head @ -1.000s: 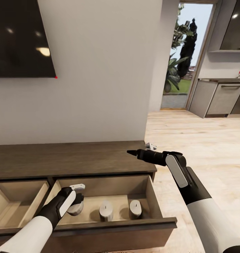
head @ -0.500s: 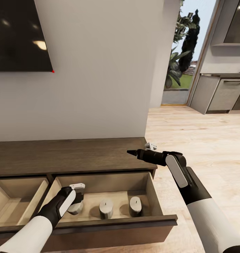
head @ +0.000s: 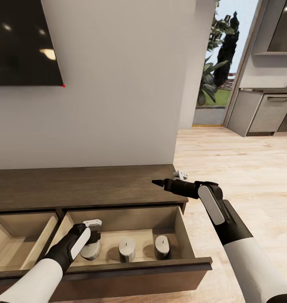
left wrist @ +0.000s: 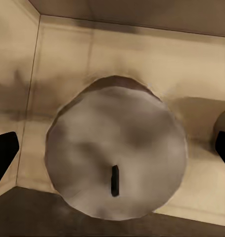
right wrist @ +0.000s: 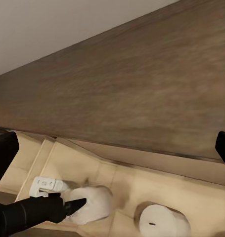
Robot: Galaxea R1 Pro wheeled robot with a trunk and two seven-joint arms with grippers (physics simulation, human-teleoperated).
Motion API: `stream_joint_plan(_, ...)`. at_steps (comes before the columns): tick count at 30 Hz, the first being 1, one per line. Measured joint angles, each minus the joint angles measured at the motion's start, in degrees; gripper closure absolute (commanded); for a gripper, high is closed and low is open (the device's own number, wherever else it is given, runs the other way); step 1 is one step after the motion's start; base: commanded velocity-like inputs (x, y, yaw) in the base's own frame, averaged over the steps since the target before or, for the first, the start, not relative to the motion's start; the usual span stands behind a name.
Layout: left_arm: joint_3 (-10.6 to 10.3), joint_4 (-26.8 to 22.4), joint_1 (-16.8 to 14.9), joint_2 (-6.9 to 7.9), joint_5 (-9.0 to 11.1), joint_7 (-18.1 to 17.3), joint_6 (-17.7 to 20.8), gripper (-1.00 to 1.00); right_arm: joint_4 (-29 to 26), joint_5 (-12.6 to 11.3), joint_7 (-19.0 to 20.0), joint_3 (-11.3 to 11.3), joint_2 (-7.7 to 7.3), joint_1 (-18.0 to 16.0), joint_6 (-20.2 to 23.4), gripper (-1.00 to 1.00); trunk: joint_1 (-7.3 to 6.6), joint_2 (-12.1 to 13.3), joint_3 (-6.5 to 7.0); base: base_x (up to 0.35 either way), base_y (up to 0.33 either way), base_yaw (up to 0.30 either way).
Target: Place each of the two pumpkins and all three candles from the living room inside a cabinet in the living room (use any cabinet), then make sure every cabinet is closed, and position the cauldron so it is next to a table in the living room.
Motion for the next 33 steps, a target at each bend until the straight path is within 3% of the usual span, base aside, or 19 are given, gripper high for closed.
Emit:
stream_joint_plan(12,-0.05,-0.11,0.0,-0.03,0.2,-0.09,0.11,-1.0,0.0,0.01,0.0,0.0,0.0,0.0,0.0,-1.0,0.0,0.0,0.0,0.0,0.0,0.0)
stream_joint_plan(25,-0.04,-0.44,-0.09,-0.06,0.42,-0.66,0.51,-1.0,0.0,-0.01,0.0,0.0,0.0,0.0,0.0,-1.0,-0.34,0.17,2.88,-0.005,0.0,0.0)
stream_joint_plan(33,-0.01,-0.46,-0.05,-0.09,0.74,-0.94,0.61,-1.0,0.0,0.0,0.0,0.02,0.0,0.0,0.0,-1.0,-0.54,0.28,4.65,-0.174,0.0,0.0)
